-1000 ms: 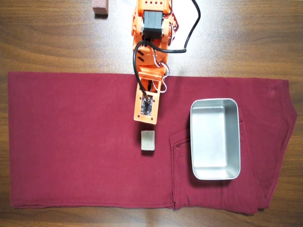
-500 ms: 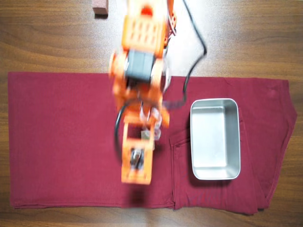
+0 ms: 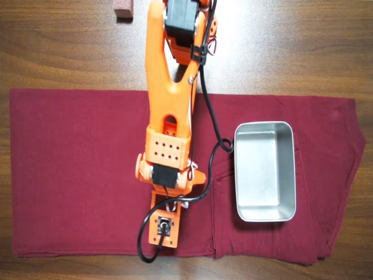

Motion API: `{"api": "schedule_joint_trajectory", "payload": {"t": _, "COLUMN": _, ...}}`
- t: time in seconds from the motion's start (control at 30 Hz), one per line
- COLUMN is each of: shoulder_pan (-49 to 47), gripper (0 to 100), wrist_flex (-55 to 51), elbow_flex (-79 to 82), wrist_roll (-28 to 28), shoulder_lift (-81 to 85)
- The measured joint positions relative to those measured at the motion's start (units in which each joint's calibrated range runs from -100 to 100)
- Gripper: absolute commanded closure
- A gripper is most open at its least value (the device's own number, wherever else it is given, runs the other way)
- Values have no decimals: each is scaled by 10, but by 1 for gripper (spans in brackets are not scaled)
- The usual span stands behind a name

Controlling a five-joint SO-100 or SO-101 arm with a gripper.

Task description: Grab the cube

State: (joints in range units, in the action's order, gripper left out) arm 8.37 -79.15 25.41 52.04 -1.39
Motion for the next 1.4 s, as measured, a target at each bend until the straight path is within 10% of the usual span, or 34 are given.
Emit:
{"api": "schedule_joint_trajectory", "payload": {"t": 0.13, "shoulder_pan": -10, "gripper": 100, "wrist_flex": 23, "elbow_flex": 0, "wrist_roll": -19, "shoulder_lift": -36}}
{"api": "schedule_joint_trajectory", "payload": {"t": 0.8, "shoulder_pan": -451, "gripper": 100, "wrist_flex": -61, "elbow_flex": -181, "wrist_roll": -110, "shoulder_lift": 6}}
{"api": "schedule_joint_trajectory", "payload": {"t": 0.93, "shoulder_pan": -452, "gripper": 69, "wrist_flex": -56, "elbow_flex": -181, "wrist_roll": -113, "shoulder_lift": -15}}
{"api": "schedule_joint_trajectory", "payload": {"t": 1.07, "shoulder_pan": -452, "gripper": 60, "wrist_flex": -88, "elbow_flex": -181, "wrist_roll": -107, "shoulder_lift": -19}}
{"api": "schedule_joint_trajectory", "payload": {"t": 1.13, "shoulder_pan": -452, "gripper": 69, "wrist_flex": -88, "elbow_flex": -181, "wrist_roll": -102, "shoulder_lift": -20}}
{"api": "schedule_joint_trajectory", "payload": {"t": 1.2, "shoulder_pan": -451, "gripper": 100, "wrist_flex": -82, "elbow_flex": -181, "wrist_roll": -92, "shoulder_lift": -19}}
{"api": "schedule_joint_trajectory", "payload": {"t": 1.4, "shoulder_pan": -328, "gripper": 97, "wrist_flex": 43, "elbow_flex": -81, "wrist_roll": -74, "shoulder_lift": 184}}
